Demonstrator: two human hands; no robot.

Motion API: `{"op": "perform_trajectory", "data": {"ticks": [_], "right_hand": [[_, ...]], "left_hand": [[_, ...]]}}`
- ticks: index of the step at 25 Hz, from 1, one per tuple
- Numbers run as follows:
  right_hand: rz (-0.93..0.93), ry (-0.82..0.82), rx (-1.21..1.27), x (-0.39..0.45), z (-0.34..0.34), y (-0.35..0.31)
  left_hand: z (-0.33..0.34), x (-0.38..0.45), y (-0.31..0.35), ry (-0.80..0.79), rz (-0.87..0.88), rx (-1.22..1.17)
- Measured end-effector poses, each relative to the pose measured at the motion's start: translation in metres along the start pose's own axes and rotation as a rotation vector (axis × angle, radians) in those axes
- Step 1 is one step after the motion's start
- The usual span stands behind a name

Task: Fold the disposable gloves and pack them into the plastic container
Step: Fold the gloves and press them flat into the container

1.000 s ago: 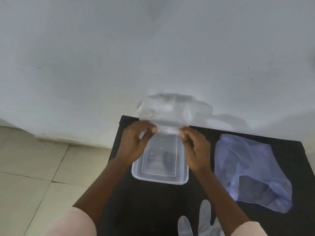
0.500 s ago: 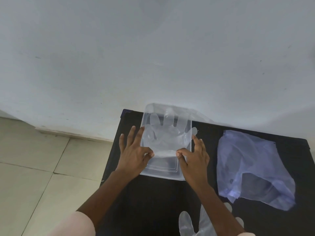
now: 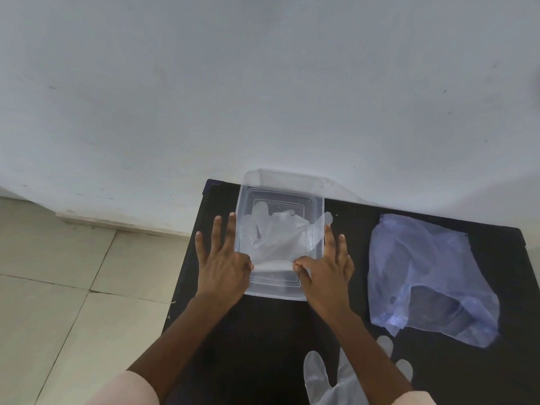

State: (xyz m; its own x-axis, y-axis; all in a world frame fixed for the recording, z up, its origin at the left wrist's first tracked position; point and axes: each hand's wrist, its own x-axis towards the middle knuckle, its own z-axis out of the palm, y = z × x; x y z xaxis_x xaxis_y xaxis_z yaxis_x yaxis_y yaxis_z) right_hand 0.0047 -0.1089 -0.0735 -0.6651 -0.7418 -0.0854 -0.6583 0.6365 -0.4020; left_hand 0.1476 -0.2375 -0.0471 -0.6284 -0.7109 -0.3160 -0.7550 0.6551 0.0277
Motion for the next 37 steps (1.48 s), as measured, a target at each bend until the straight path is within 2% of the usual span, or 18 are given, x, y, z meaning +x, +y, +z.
{"op": "perform_trajectory", "data": {"ticks": [3,6,9,11,13,14,17,20,22,23,25,27,29,32,37], "right_hand": [[0.03,-0.02,-0.003,-0.001,-0.001,0.0],[-0.018,0.082,0.068,0.001,-0.011,-0.005],[-0.104,0.244,0.249,0.022,-0.038,-0.02],[-0.136,0.35,0.403,0.039,-0.063,-0.034],[-0.15,0.397,0.56,0.055,-0.089,-0.049],[-0.129,0.368,0.665,0.062,-0.102,-0.056],[-0.007,0.208,0.91,0.086,-0.129,-0.075],[0.045,0.101,0.743,0.12,-0.142,-0.083],[0.008,0.11,0.587,0.139,-0.149,-0.086],[-0.015,0.163,0.525,0.145,-0.154,-0.088],[-0.104,0.37,0.466,0.143,-0.167,-0.096],[-0.257,0.616,0.575,0.124,-0.176,-0.105],[-0.366,0.74,0.722,0.097,-0.171,-0.106],[-0.353,0.668,0.679,0.067,-0.122,-0.082],[-0.119,0.321,0.362,0.039,-0.033,-0.029]], "left_hand": [[0.002,0.0,0.0,0.015,0.015,-0.028],[-0.003,0.006,-0.003,0.193,0.073,-0.216],[-0.025,0.024,-0.005,0.467,0.16,-0.565],[-0.054,0.036,0.0,0.546,0.168,-0.9],[-0.088,0.046,0.006,0.534,0.099,-1.232],[-0.103,0.052,0.008,0.485,0.068,-1.361],[-0.135,0.072,0.008,0.325,0.062,-1.512],[-0.153,0.09,0.007,0.289,0.038,-1.466],[-0.164,0.098,0.009,0.322,0.033,-1.406],[-0.17,0.1,0.01,0.365,0.046,-1.388],[-0.183,0.096,0.011,0.51,0.106,-1.376],[-0.191,0.082,0.012,0.684,0.198,-1.378],[-0.186,0.063,0.012,0.811,0.269,-1.372],[-0.141,0.045,0.008,0.8,0.299,-1.272],[-0.026,0.043,-0.011,0.572,0.171,-0.758]]}}
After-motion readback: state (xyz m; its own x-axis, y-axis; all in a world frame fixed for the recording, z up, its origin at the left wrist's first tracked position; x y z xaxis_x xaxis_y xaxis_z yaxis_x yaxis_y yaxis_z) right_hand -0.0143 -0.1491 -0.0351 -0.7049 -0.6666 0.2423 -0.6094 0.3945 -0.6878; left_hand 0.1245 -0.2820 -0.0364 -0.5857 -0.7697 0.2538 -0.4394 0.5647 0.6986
